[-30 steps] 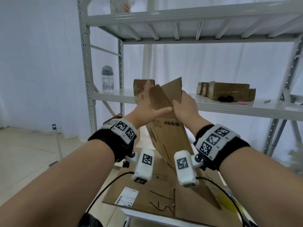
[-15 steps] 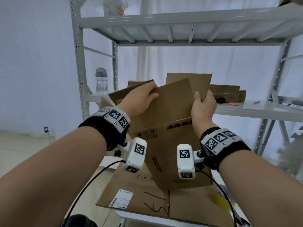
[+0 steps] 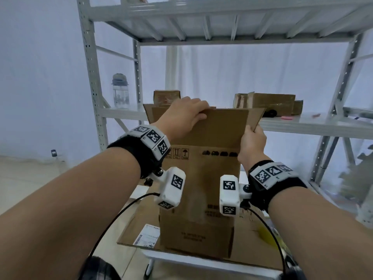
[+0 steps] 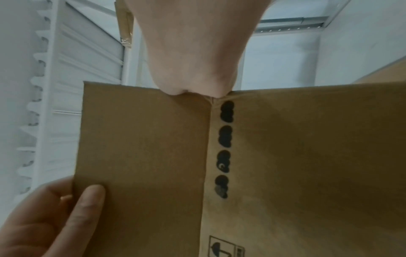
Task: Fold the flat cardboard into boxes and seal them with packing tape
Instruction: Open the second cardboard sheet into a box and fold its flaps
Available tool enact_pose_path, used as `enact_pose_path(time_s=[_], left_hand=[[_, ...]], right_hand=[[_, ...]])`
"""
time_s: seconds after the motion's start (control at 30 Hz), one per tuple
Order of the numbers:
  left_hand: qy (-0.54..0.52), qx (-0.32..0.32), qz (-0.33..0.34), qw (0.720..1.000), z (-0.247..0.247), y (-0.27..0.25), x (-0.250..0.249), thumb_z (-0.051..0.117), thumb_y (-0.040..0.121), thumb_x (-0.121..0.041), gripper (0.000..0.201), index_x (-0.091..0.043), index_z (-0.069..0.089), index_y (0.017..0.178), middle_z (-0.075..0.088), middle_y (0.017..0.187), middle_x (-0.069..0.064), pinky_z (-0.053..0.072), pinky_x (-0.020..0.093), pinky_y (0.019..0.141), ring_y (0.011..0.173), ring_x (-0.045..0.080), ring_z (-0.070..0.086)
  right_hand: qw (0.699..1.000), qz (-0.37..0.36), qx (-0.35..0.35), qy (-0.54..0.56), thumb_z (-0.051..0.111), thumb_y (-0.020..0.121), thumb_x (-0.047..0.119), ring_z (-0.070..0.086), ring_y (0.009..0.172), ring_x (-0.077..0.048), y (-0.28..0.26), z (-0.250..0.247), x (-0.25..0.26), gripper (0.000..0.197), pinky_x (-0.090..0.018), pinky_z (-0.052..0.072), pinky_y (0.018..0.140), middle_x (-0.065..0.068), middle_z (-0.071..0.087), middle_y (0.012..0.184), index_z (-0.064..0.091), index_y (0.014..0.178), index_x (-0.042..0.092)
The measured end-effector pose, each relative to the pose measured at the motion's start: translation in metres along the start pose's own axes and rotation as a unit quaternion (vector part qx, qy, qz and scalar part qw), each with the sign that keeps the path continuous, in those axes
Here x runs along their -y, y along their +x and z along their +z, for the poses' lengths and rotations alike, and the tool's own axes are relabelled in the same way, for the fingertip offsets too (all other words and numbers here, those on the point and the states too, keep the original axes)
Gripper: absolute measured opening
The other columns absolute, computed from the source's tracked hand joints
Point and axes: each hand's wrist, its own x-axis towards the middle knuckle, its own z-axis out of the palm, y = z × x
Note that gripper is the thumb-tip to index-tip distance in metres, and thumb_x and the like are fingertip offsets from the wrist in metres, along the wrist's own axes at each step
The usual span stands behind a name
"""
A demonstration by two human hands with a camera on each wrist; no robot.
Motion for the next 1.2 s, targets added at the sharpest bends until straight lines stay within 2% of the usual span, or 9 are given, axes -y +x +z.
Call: enact_pose_path(time_s=[0.13,0.3,0.47,0.57,0.63,0.73,0.9,1.03,1.2], left_hand=[[0.013,-0.003,-0.048,0.999,0.011,0.001,-0.004,0.038,0.102,-0.036,0.032,-0.020,0.051,0.127,0.058,0.116,0.002,0.036,0.041,0.095,0.108,0.024,0.052],[0.042,0.022,-0.158,0.986,0.024,-0.017,0.026,0.042,0.094,-0.057,0.046,-0.020,0.052,0.121,0.058,0.121,0.002,0.027,0.046,0.103,0.115,0.024,0.051],[0.081,-0.004,-0.221,0.972,0.034,-0.039,0.038,0.040,0.091,-0.063,0.061,-0.018,0.043,0.132,0.054,0.128,0.007,0.021,0.050,0.107,0.120,0.029,0.046],[0.067,0.000,-0.225,0.972,0.037,-0.038,0.035,0.040,0.094,-0.059,0.060,-0.016,0.039,0.135,0.056,0.126,0.008,0.026,0.048,0.105,0.117,0.029,0.051],[0.057,0.005,-0.225,0.973,0.038,-0.035,0.031,0.041,0.095,-0.055,0.060,-0.013,0.036,0.137,0.055,0.126,0.009,0.030,0.046,0.101,0.115,0.029,0.054],[0.063,0.015,-0.220,0.973,0.039,-0.036,0.027,0.042,0.095,-0.054,0.069,-0.009,0.026,0.145,0.052,0.129,0.013,0.033,0.045,0.100,0.117,0.031,0.052],[0.115,0.091,-0.188,0.971,0.052,-0.060,0.027,0.034,0.092,-0.065,0.080,-0.018,0.013,0.152,0.042,0.142,0.020,0.035,0.048,0.103,0.124,0.034,0.049],[0.142,0.149,-0.137,0.969,0.063,-0.072,0.025,0.027,0.087,-0.074,0.079,-0.027,0.021,0.150,0.019,0.158,0.017,0.032,0.046,0.108,0.133,0.033,0.042],[0.151,0.190,-0.095,0.965,0.067,-0.065,0.020,0.035,0.090,-0.067,0.072,-0.025,0.025,0.148,0.039,0.145,0.006,0.042,0.040,0.094,0.118,0.028,0.053]], right_hand=[[1.000,0.017,-0.002,-0.017,0.036,0.101,0.018,0.037,0.065,-0.012,0.002,-0.007,-0.005,0.030,-0.024,0.035,0.061,0.004,0.046,0.075,0.060,0.120,0.017],[0.997,0.043,-0.037,-0.047,0.039,0.101,0.014,0.050,0.085,-0.016,0.012,-0.025,-0.003,0.019,-0.031,0.043,0.081,0.001,0.058,0.098,0.056,0.105,0.020],[0.977,-0.046,-0.066,-0.197,0.039,0.102,0.016,0.044,0.128,-0.026,0.010,-0.024,0.001,0.047,-0.039,0.038,0.107,-0.005,0.045,0.142,0.030,0.149,0.015],[0.912,-0.252,-0.086,-0.311,0.044,0.100,0.014,0.016,0.147,-0.029,-0.004,-0.014,0.013,0.060,-0.041,0.015,0.119,-0.014,0.015,0.160,0.018,0.153,0.016],[0.818,-0.364,-0.007,-0.444,0.046,0.099,0.025,0.004,0.149,-0.031,-0.011,-0.005,0.015,0.061,-0.045,0.001,0.120,-0.016,0.005,0.161,0.020,0.153,0.018],[0.703,-0.379,0.139,-0.585,0.040,0.098,0.050,-0.006,0.149,-0.029,-0.010,0.006,0.007,0.067,-0.052,-0.011,0.117,-0.009,0.002,0.163,0.015,0.155,0.024],[0.718,-0.294,0.267,-0.571,0.041,0.097,0.056,-0.016,0.148,-0.022,-0.007,0.007,-0.001,0.080,-0.051,-0.010,0.118,-0.005,-0.018,0.162,-0.009,0.154,0.032],[0.670,-0.264,0.319,-0.616,0.036,0.095,0.063,-0.012,0.149,-0.021,-0.013,0.004,-0.020,0.079,-0.051,-0.013,0.117,-0.007,-0.011,0.163,-0.006,0.154,0.032],[0.604,-0.256,0.359,-0.664,0.048,0.088,0.066,-0.011,0.149,-0.024,-0.014,0.002,-0.024,0.089,-0.047,-0.012,0.118,-0.011,-0.010,0.162,0.000,0.155,0.031]])
